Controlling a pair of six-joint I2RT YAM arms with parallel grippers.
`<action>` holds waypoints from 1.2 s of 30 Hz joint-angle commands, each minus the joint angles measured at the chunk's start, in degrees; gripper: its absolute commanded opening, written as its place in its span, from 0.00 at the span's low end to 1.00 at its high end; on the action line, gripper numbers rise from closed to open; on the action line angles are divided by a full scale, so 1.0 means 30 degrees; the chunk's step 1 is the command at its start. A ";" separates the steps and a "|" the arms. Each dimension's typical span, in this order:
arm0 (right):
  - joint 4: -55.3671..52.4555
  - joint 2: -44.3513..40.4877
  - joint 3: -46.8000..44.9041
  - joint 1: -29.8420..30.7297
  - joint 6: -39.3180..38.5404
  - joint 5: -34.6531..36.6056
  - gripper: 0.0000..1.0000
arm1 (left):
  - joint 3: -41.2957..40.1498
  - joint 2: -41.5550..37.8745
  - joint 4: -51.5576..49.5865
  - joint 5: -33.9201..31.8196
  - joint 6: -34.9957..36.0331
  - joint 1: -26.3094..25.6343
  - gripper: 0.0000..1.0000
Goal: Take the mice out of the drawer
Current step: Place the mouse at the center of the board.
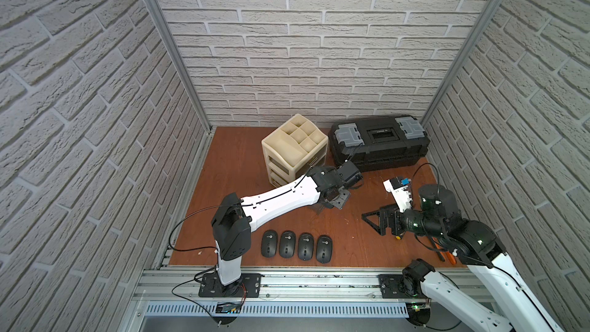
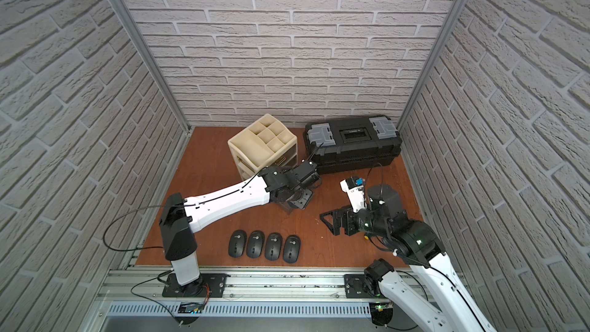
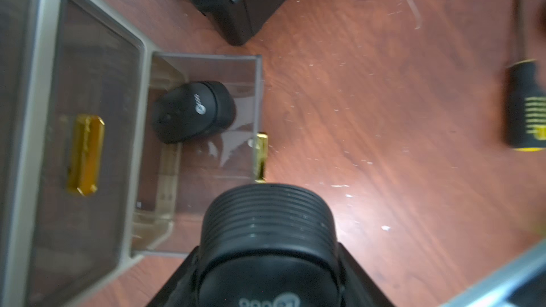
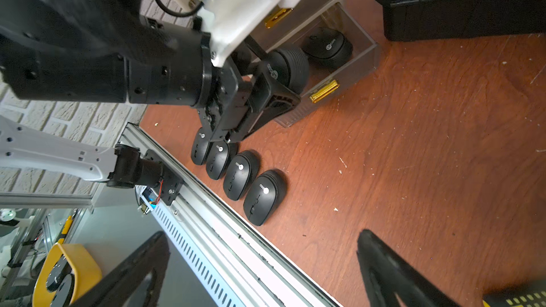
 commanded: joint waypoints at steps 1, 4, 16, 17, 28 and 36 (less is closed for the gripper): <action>-0.2117 -0.0319 0.1034 -0.0069 -0.0477 -0.0182 1.00 | -0.0381 -0.0692 0.0037 0.0539 -0.4150 -0.0886 0.54; -0.3419 -0.1055 0.1461 -0.0069 -0.0420 0.0791 1.00 | -0.1323 -0.0797 0.0915 0.0762 -0.6162 -0.1704 0.54; -0.5187 -0.3331 0.1276 -0.0069 -0.0903 0.2034 1.00 | -0.3065 0.1206 0.4268 0.3800 -1.0143 -0.3271 0.52; -0.5203 -0.3449 0.1216 -0.0065 -0.0881 0.2024 1.00 | -0.3230 0.1375 0.4575 0.4222 -1.0277 -0.3271 0.52; -0.5264 -0.4634 0.0994 -0.0069 -0.0214 0.2624 1.00 | -0.5772 0.2153 0.6315 0.7205 -1.0762 -0.2556 0.52; -0.5124 -0.4552 0.0633 -0.0069 0.0116 0.2689 1.00 | -0.6241 0.2303 0.5308 0.7284 -1.0381 -0.2597 0.53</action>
